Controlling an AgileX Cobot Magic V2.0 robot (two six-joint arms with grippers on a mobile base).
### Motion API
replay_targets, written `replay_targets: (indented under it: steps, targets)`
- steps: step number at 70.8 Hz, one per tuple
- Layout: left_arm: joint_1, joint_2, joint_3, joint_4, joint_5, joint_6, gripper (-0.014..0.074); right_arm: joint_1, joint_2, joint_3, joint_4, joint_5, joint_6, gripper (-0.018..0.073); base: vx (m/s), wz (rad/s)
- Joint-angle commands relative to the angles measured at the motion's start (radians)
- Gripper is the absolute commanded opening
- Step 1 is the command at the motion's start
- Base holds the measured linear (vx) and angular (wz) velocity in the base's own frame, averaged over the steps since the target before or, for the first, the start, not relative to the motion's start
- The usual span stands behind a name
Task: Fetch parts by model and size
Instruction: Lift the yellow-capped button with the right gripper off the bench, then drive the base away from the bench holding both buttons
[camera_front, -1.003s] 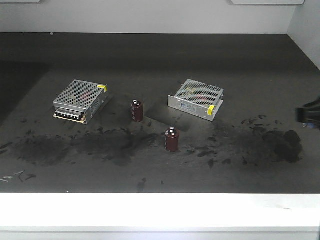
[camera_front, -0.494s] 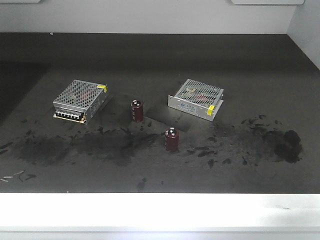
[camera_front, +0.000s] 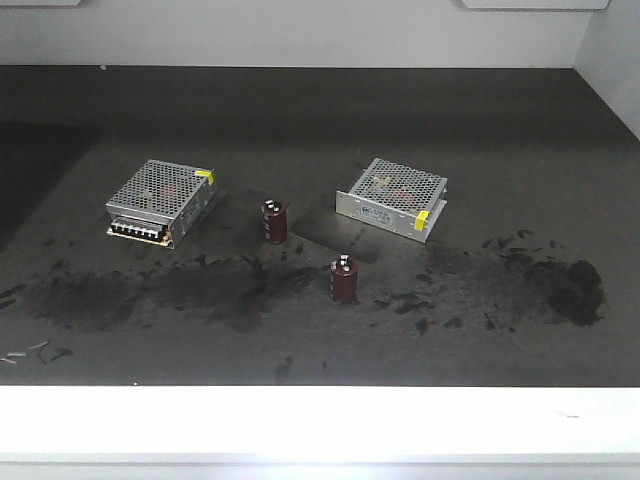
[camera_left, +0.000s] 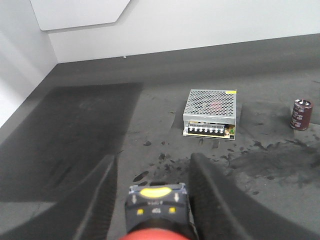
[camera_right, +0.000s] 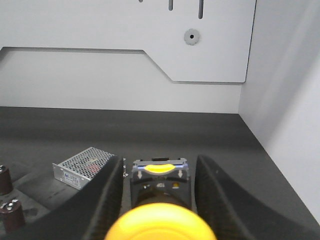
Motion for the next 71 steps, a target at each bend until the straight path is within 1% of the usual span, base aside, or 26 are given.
replay_targets:
  steps: [1, 71]
  targets:
    - [-0.007, 0.012, -0.024, -0.010, -0.085, 0.000, -0.0004, -0.003, 0.014, -0.025, -0.008, -0.079, 0.000, -0.0006, 0.00, 0.00]
    - [-0.007, 0.012, -0.024, -0.010, -0.084, 0.000, -0.0004, -0.003, 0.014, -0.025, -0.008, -0.078, 0.000, -0.0006, 0.00, -0.01]
